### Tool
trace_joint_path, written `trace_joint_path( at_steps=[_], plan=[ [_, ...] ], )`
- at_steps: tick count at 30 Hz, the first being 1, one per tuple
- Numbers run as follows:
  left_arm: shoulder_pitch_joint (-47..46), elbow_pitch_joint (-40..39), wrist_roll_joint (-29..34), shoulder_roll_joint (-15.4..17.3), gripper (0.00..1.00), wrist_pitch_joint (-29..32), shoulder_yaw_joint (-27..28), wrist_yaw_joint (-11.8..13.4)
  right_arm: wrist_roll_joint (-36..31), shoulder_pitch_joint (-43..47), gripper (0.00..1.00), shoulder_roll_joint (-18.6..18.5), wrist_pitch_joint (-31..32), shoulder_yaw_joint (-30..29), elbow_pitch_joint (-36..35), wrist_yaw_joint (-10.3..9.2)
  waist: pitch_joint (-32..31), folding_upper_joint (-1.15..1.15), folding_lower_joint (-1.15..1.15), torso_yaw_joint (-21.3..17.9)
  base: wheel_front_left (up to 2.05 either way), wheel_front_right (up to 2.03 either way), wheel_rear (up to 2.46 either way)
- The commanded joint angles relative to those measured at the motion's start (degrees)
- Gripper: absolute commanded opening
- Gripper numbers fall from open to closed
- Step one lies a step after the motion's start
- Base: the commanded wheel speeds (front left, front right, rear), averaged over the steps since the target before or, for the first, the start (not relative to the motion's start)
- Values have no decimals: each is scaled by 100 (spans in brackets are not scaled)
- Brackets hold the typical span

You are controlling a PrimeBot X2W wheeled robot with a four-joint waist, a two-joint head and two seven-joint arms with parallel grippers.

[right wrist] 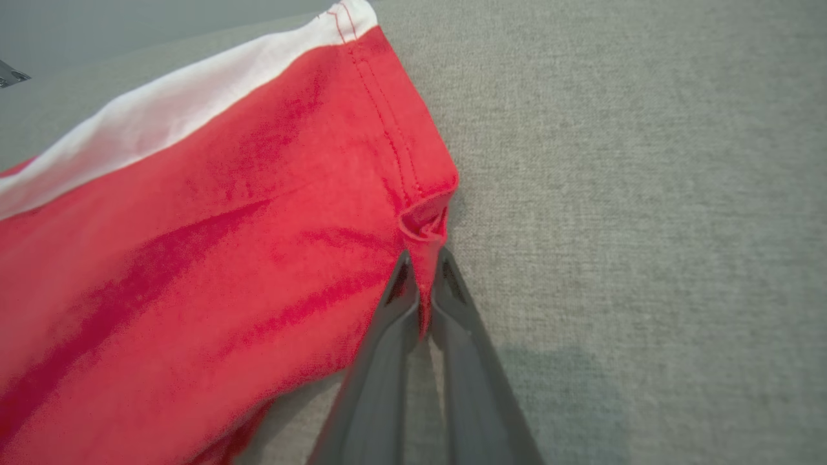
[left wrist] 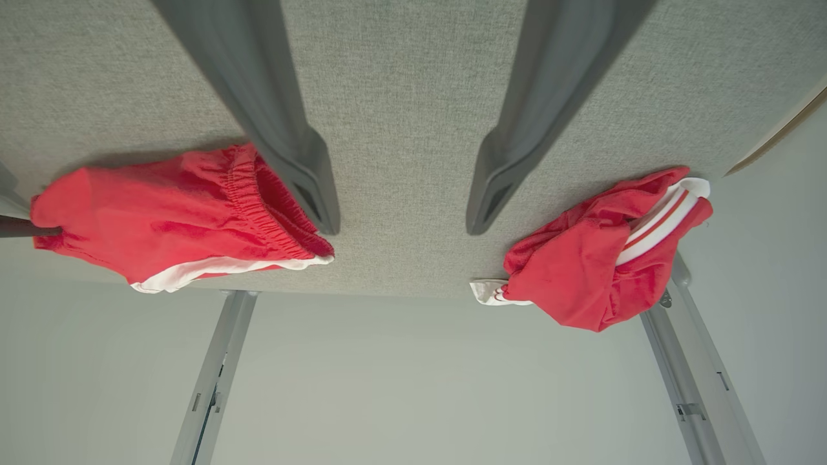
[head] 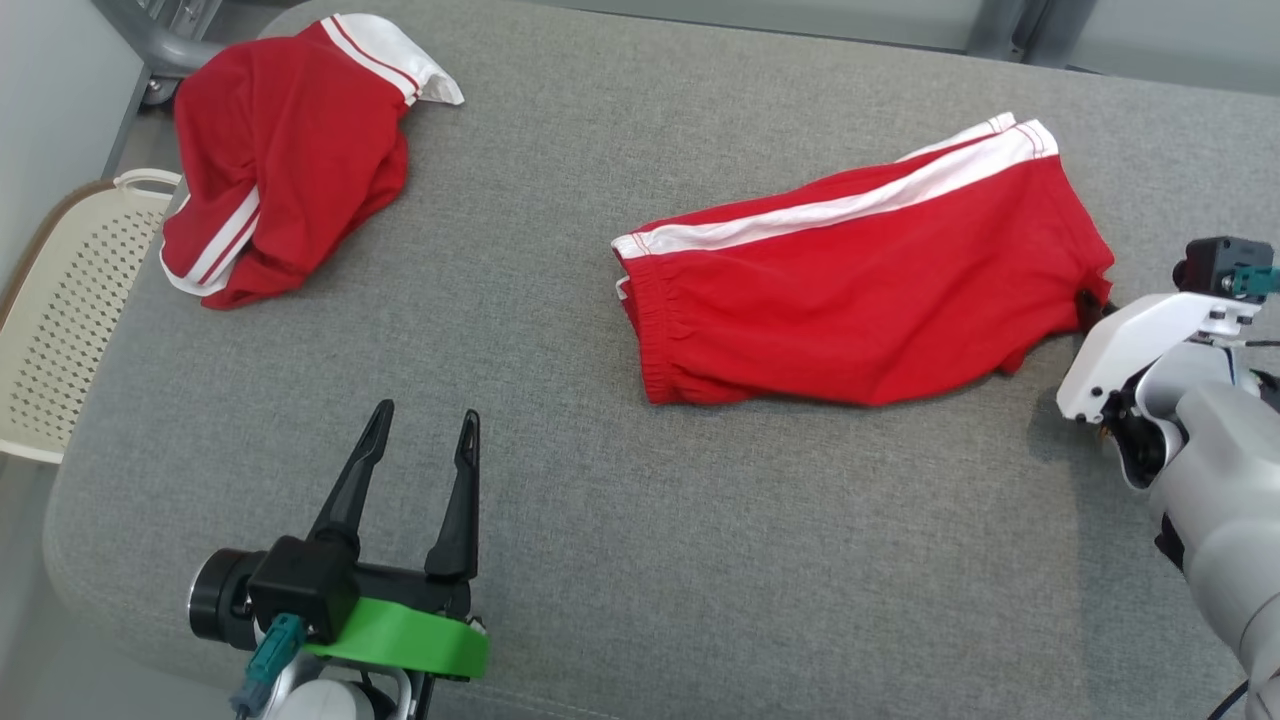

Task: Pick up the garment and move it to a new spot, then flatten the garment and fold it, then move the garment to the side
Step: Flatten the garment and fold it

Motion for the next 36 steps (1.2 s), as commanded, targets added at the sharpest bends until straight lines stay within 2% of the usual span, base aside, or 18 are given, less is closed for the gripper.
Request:
trace_joint_path(
  at_steps=[1,11,21,22,23,24,31,36],
  plan=[
    [1,25,52,5,100,-7,21,-24,47,213,0,55,-16,-3,22,-11,-140,0,0,-38,0,0,0],
    [297,227,109,57,100,-6,116,18,92,984,0,72,-275,93,-435,-12,-601,0,0,-371,0,0,0],
    [470,545,5,120,100,91,158,112,-63,1498,0,171,-390,133,-530,-12,-939,0,0,-579,0,0,0],
    [479,568,-10,120,100,125,155,116,-82,1535,3,177,-399,128,-512,-12,-956,0,0,-583,0,0,0],
    [482,586,-30,117,100,138,156,122,-110,1556,28,178,-427,127,-498,-12,-969,0,0,-586,0,0,0],
    [481,602,-45,119,100,155,158,133,-140,1574,100,182,-452,128,-491,-12,-983,0,0,-590,0,0,0],
    [514,660,-285,67,100,103,351,232,-330,1666,100,242,-747,-26,-440,-11,-1173,0,0,-618,0,0,0],
    [584,799,-343,100,100,102,431,331,-667,1943,100,150,-834,-263,-1006,-10,-1439,0,0,-648,0,0,0]
  ],
)
